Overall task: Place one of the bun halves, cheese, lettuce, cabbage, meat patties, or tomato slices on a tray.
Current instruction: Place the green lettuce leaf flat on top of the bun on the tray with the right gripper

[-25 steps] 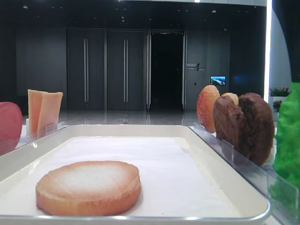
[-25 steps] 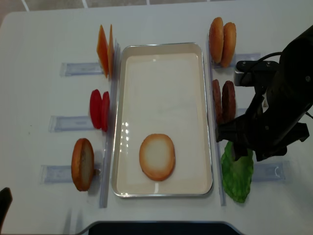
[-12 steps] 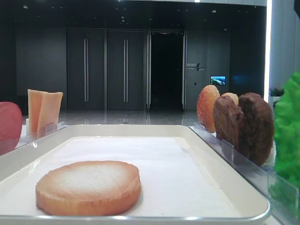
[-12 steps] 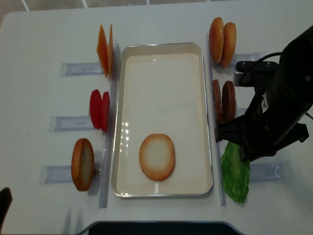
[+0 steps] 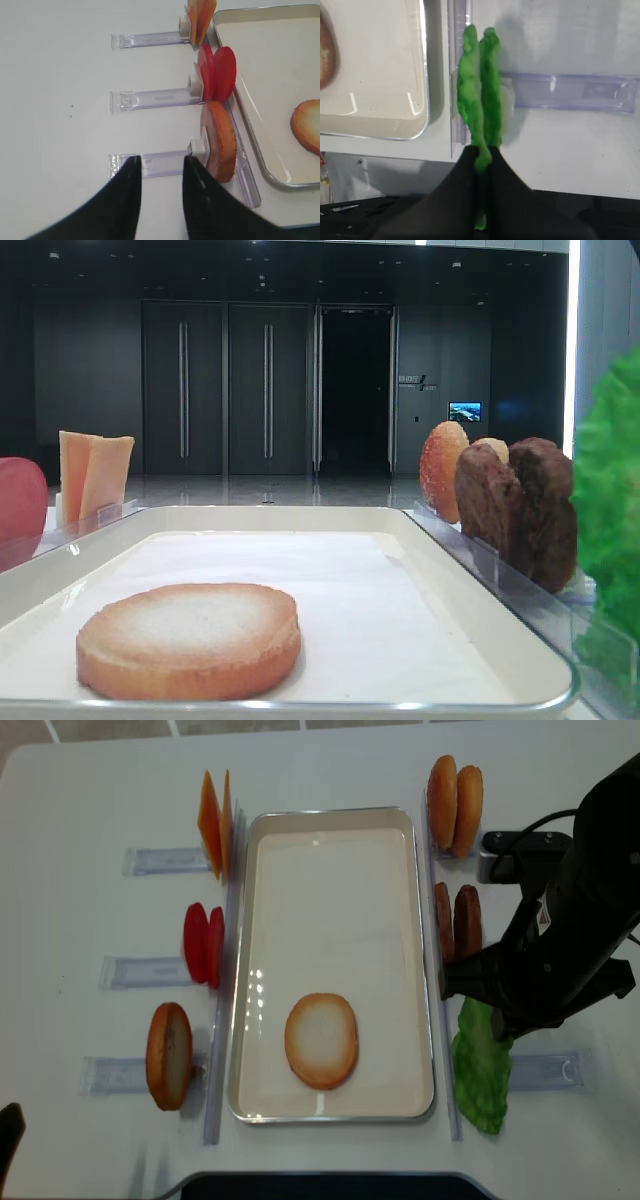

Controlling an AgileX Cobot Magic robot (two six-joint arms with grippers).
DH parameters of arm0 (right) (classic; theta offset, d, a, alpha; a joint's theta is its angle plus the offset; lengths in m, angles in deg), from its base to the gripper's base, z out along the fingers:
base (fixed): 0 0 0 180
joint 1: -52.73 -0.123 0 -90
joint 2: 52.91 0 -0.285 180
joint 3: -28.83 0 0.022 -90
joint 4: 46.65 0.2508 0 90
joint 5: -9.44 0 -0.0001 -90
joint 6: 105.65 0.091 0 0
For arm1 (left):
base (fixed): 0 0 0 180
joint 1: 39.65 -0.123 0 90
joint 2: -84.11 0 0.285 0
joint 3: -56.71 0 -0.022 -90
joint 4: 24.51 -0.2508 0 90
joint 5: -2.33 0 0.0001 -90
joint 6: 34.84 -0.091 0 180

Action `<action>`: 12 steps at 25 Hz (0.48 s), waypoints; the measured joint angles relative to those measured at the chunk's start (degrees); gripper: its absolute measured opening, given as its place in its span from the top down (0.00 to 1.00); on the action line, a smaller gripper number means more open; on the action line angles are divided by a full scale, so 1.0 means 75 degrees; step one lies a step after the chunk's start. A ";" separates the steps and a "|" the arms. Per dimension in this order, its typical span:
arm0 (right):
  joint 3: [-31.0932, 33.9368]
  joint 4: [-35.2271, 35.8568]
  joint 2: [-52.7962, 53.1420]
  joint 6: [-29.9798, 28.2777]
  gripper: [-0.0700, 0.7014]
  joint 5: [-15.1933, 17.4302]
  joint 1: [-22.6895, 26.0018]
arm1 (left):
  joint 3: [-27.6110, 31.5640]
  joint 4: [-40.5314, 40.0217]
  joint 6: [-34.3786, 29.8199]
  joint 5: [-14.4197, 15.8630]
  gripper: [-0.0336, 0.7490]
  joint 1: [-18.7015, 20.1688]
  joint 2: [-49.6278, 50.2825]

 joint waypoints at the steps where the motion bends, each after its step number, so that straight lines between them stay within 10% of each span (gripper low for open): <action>1: -0.0088 0.0000 0.0000 0.0000 0.87 0.0072 0.0000 | 0.0000 0.0000 0.0000 0.0000 0.68 0.0000 0.0000; 12: -0.1316 -0.0041 0.0000 -0.0080 0.87 0.0213 0.0000 | 0.0000 0.0000 0.0000 0.0000 0.68 0.0000 0.0000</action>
